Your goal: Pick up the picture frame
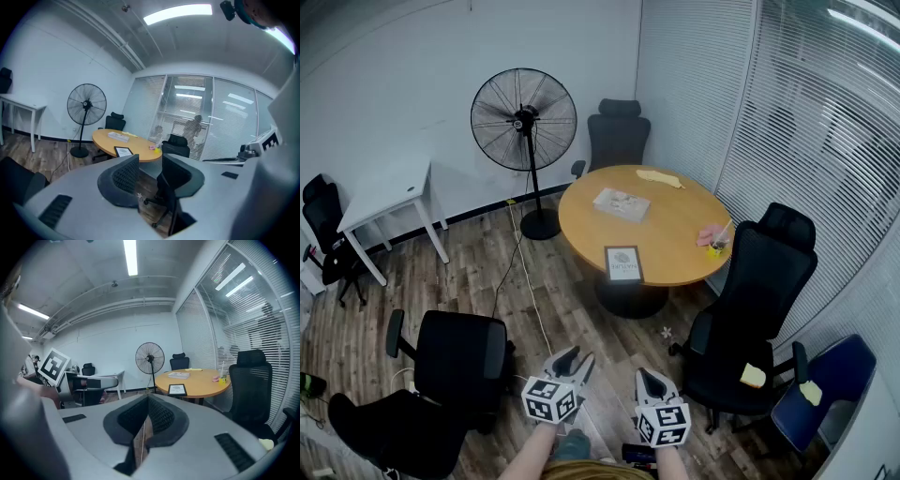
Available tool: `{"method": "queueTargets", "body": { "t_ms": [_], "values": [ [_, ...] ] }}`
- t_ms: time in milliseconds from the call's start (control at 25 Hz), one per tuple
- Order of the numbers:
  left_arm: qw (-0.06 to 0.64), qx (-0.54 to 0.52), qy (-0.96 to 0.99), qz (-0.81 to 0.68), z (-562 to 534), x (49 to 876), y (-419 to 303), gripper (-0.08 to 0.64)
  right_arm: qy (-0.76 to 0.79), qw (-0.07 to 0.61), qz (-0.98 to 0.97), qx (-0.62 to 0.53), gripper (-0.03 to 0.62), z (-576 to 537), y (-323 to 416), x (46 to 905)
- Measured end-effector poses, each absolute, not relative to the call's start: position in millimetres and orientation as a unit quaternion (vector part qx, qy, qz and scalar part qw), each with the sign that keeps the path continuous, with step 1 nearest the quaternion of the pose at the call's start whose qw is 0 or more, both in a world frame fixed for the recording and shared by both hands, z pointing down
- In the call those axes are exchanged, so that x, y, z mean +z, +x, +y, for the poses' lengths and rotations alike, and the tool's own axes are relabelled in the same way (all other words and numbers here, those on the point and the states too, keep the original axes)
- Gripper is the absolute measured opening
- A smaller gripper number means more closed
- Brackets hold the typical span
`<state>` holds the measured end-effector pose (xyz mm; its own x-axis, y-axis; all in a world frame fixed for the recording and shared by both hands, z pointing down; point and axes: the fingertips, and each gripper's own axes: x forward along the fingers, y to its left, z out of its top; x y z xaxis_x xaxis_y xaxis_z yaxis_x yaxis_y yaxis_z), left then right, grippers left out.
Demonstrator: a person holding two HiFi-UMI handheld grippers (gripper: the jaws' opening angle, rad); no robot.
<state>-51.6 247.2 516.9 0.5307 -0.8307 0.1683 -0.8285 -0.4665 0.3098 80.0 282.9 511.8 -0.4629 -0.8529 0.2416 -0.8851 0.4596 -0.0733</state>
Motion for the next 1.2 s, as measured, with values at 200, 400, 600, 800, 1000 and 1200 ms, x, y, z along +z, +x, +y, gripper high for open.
{"method": "queueTargets", "body": {
  "t_ms": [200,400,600,800,1000,1200],
  "values": [
    [0.19,-0.005,0.859,-0.476,246,514,-48,0.167,0.515,0.086,-0.848,0.093,0.012,284,85,511],
    [0.182,-0.008,0.859,-0.478,247,504,-42,0.161,0.517,0.078,-0.847,0.093,0.012,285,92,506],
    [0.185,0.002,0.855,-0.484,242,509,-43,0.164,0.517,0.07,-0.845,0.117,0.012,273,98,516],
    [0.205,0.004,0.849,-0.486,207,523,-50,0.167,0.521,0.075,-0.84,0.129,0.012,242,97,529],
    [0.234,0.002,0.846,-0.479,144,549,-45,0.17,0.524,0.096,-0.834,0.142,0.012,186,99,556],
    [0.242,0.008,0.855,-0.458,46,551,-33,0.171,0.546,0.103,-0.82,0.137,0.012,93,111,553]
  ]
}}
